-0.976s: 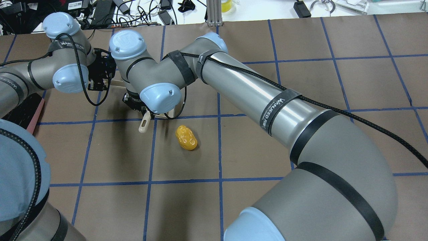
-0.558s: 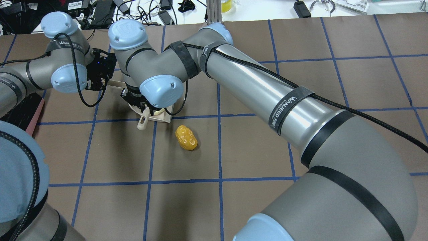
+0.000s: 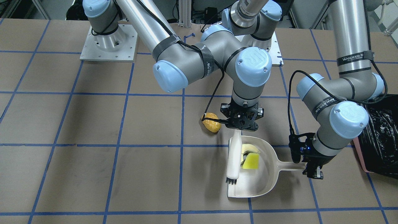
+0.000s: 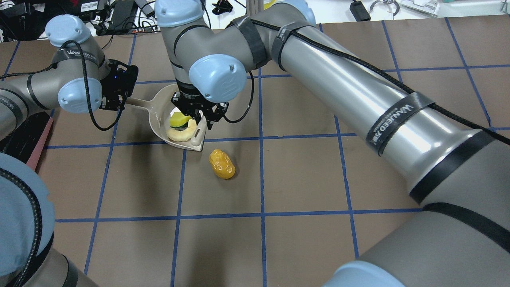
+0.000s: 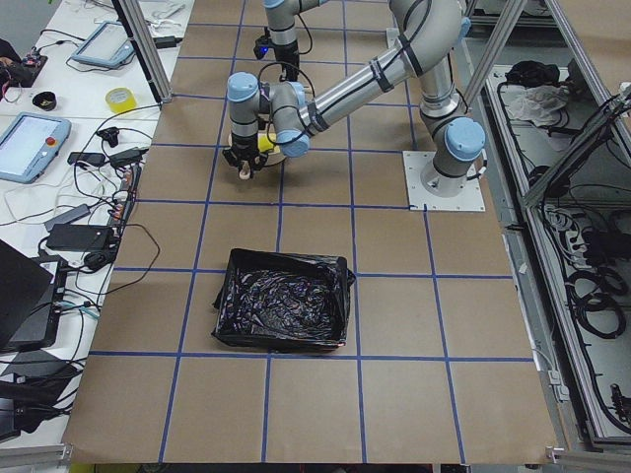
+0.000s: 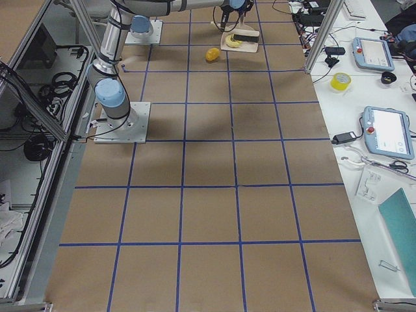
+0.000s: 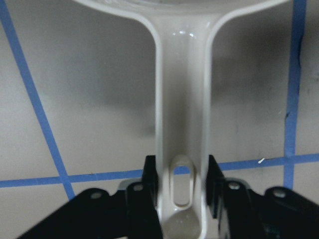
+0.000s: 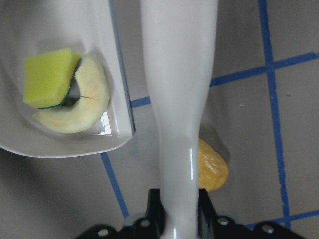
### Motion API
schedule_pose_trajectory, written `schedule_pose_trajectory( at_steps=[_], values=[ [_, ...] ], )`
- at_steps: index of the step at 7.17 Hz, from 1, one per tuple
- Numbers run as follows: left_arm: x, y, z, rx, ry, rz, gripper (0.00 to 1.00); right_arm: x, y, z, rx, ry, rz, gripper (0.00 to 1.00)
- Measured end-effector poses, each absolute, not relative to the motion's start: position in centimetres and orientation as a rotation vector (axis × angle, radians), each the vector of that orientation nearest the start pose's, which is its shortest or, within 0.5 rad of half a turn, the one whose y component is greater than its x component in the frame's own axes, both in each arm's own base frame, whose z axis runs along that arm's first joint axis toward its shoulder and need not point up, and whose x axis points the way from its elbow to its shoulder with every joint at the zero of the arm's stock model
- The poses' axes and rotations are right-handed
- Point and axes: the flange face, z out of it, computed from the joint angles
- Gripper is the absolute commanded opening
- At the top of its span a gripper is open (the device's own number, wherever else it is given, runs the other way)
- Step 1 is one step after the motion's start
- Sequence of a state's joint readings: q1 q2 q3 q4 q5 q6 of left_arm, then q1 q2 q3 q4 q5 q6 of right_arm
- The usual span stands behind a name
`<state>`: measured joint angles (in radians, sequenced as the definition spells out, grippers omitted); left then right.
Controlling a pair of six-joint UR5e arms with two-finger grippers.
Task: Sweep and dump trash into bin
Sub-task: 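Move the brush with the right gripper behind the yellow ball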
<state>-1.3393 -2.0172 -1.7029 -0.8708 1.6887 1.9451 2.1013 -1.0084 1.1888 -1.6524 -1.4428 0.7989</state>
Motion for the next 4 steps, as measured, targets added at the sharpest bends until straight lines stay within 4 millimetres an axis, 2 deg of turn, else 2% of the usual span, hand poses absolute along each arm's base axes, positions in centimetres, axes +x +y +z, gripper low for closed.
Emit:
schedule_pose_trajectory(
  at_steps=[1, 4],
  values=[
    [2.3, -62.6, 24.6, -2.497, -2.173, -0.114, 0.0, 46.2, -51.9, 34.3, 0.482, 3.075, 0.291, 0.0],
    [1.8, -60.1, 24.8, -2.505, -2.16, -0.165, 0.0, 42.3, -45.0, 32.3, 0.637, 3.056, 0.32, 0.0]
  ],
)
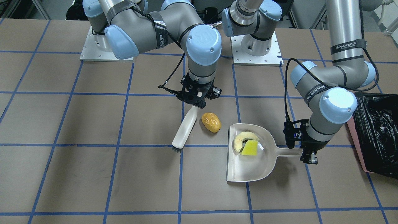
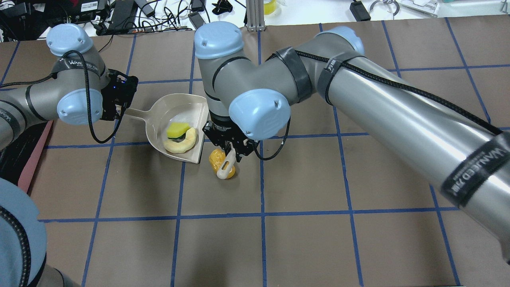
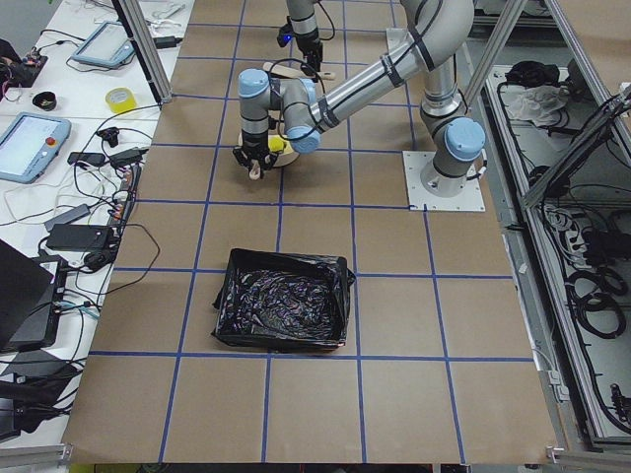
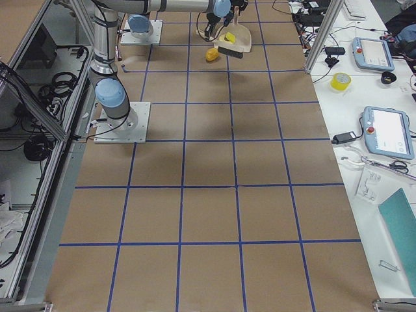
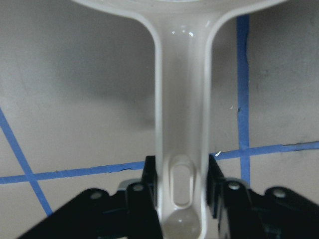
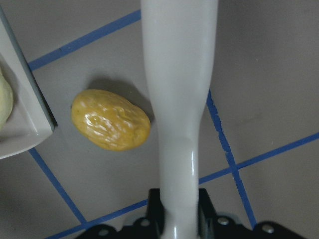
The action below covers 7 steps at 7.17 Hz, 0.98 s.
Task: Sweep and dump trash into bin
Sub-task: 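Move the brush with the right gripper behind the yellow ball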
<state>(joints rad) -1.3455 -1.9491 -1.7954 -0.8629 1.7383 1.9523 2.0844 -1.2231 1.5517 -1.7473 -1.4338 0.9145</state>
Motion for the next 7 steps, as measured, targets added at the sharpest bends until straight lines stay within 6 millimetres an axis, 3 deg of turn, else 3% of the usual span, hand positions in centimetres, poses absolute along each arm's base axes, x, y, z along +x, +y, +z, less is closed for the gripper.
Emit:
schedule_pose_trajectory(
  at_steps=[1, 3, 5, 7],
  values=[
    [1.6, -59.2, 24.5, -2.492, -2.162, -0.172, 0.0, 41.8, -42.8, 31.4, 0.641, 3.05, 0.308, 0.0],
    [1.5, -57.8, 24.2, -2.454, -2.185, -0.18, 0.0, 43.9, -38.9, 30.1, 0.613, 3.058, 0.285, 0.0],
    [1.5, -57.2, 24.2, -2.436, -2.197, -0.182, 0.0, 45.6, -36.2, 28.8, 0.58, 3.067, 0.288, 0.0],
    [1.5, -57.2, 24.1, -2.432, -2.197, -0.184, 0.0, 45.5, -34.2, 26.0, 0.593, 3.048, 0.263, 0.0]
  ],
)
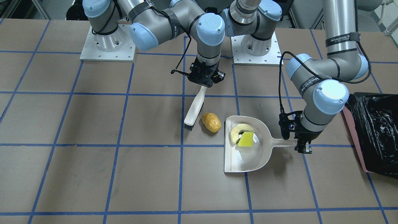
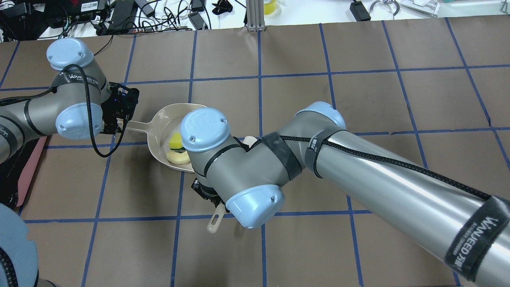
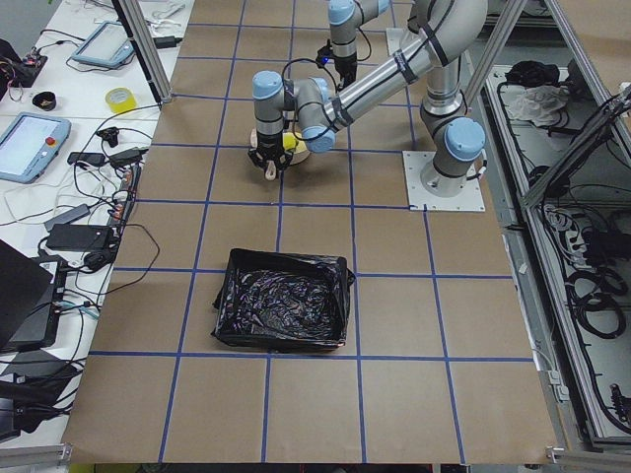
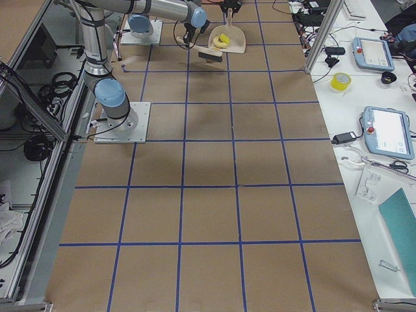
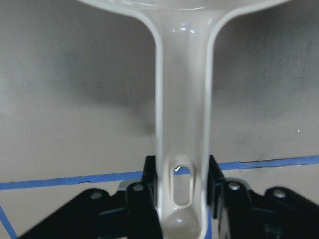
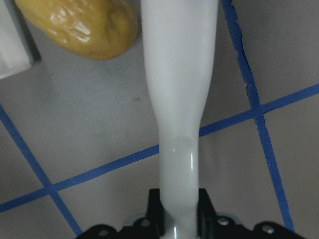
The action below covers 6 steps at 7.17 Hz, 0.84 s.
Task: Sweep and dump trash into bin
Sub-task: 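Move the brush with the right gripper behind the yellow ball, then sweep the yellow ball into the dustpan with the right gripper's brush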
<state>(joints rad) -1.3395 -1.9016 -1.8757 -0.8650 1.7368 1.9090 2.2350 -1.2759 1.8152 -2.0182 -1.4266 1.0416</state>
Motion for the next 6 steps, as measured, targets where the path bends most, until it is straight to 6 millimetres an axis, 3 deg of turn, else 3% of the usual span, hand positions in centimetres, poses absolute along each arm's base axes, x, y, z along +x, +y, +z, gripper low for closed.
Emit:
schedule_pose_trajectory(
  at_steps=[3, 6],
  values=[
    [1.5, -57.2, 24.1, -2.433, -2.197, -0.186, 0.0, 46.0, -34.5, 22.6, 0.59, 3.036, 0.237, 0.0],
    [1.4, -57.2, 24.0, -2.431, -2.196, -0.184, 0.0, 48.8, -37.8, 21.8, 0.489, 2.987, 0.113, 0.0]
  ],
)
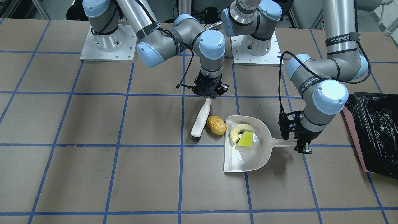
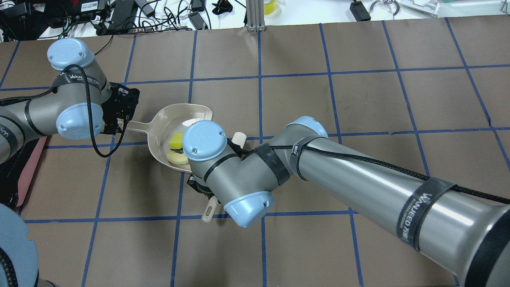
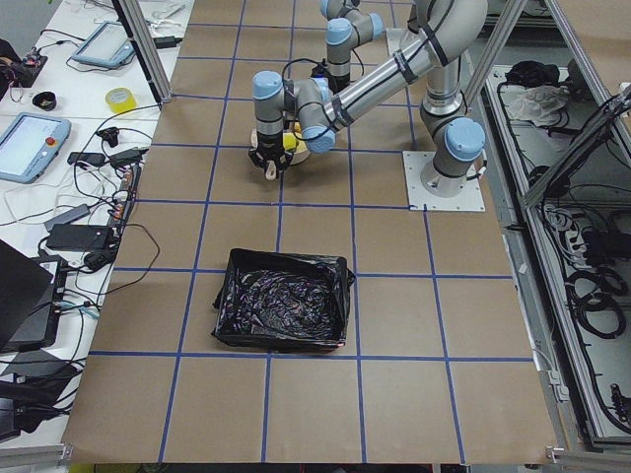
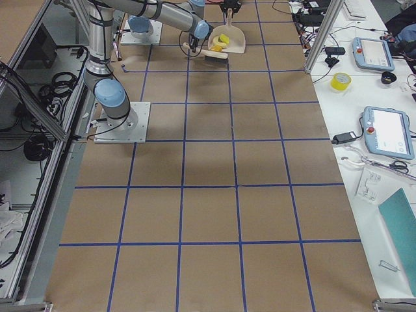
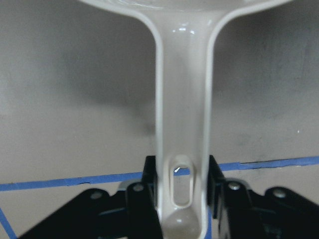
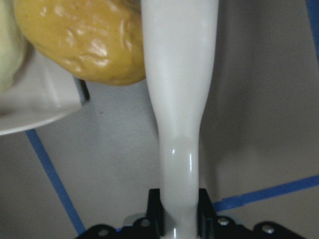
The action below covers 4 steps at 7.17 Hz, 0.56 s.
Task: Sweep and dump trash into bin
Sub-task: 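Sweep the yellow ball into the dustpan with the right gripper's brush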
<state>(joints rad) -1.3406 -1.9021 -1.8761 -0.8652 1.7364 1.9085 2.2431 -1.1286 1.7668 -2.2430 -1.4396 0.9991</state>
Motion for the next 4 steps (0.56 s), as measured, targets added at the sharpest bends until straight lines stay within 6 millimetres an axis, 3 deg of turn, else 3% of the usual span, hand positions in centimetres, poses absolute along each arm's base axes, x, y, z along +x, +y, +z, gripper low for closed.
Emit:
schedule_pose_trajectory(
  at_steps=[3, 4],
  values=[
    [1.4, -57.2, 24.0, -2.429, -2.198, -0.178, 0.0, 53.8, -42.5, 22.7, 0.435, 2.947, 0.04, 0.0],
    [1.3, -57.2, 24.1, -2.427, -2.2, -0.177, 0.0, 55.0, -43.3, 22.5, 0.43, 2.943, 0.033, 0.0]
  ],
)
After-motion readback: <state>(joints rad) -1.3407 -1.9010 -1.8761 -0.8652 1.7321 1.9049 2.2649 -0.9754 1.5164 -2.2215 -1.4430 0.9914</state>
